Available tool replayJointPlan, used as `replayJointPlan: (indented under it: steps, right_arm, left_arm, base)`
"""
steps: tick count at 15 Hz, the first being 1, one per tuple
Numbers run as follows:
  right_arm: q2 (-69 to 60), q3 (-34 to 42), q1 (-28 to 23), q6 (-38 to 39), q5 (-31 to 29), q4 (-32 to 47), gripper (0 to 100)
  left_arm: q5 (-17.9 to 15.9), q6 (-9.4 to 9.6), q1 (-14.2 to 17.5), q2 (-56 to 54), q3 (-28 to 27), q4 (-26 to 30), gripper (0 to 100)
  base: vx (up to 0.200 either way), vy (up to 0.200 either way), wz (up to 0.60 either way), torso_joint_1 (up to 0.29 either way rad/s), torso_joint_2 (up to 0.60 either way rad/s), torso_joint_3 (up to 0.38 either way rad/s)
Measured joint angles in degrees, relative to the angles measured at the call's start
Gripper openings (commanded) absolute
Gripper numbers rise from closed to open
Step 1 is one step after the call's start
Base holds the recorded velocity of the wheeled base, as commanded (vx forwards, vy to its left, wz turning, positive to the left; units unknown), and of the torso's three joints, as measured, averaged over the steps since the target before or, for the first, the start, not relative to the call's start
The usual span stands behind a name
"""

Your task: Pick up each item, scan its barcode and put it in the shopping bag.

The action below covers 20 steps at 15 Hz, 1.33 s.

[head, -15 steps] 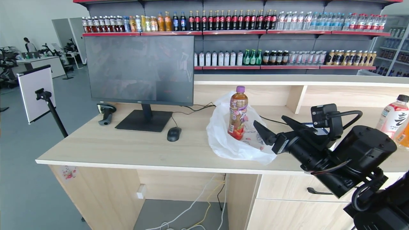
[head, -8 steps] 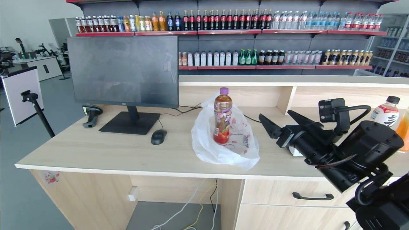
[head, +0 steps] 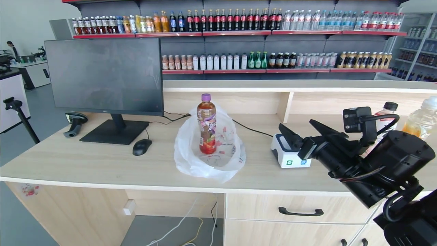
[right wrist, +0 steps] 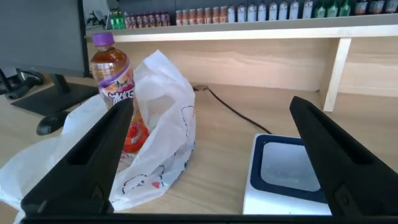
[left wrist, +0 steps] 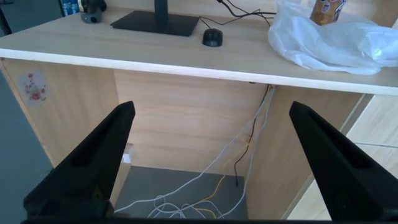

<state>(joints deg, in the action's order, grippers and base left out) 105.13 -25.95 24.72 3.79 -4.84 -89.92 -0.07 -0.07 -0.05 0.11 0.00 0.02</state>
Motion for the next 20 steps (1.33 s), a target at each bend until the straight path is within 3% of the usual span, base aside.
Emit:
replayJointPlan:
  steps: [18,20]
  right_arm:
    - [-2.2,7.8,-0.4,-0.1,-0.1,0.0,100]
    - [-2.3,8.6,-0.3,-0.1,-0.1,0.0,100]
  left_arm:
    - [0.1,-0.17,0.0,0.0,0.0,0.0,100]
    - [0.0,-0.17,0.0,0.0,0.0,0.0,100]
  base:
    - [0.000,-0.200,0.00,0.002,0.00,0.003]
    - [0.000,0.000,0.00,0.000,0.00,0.000]
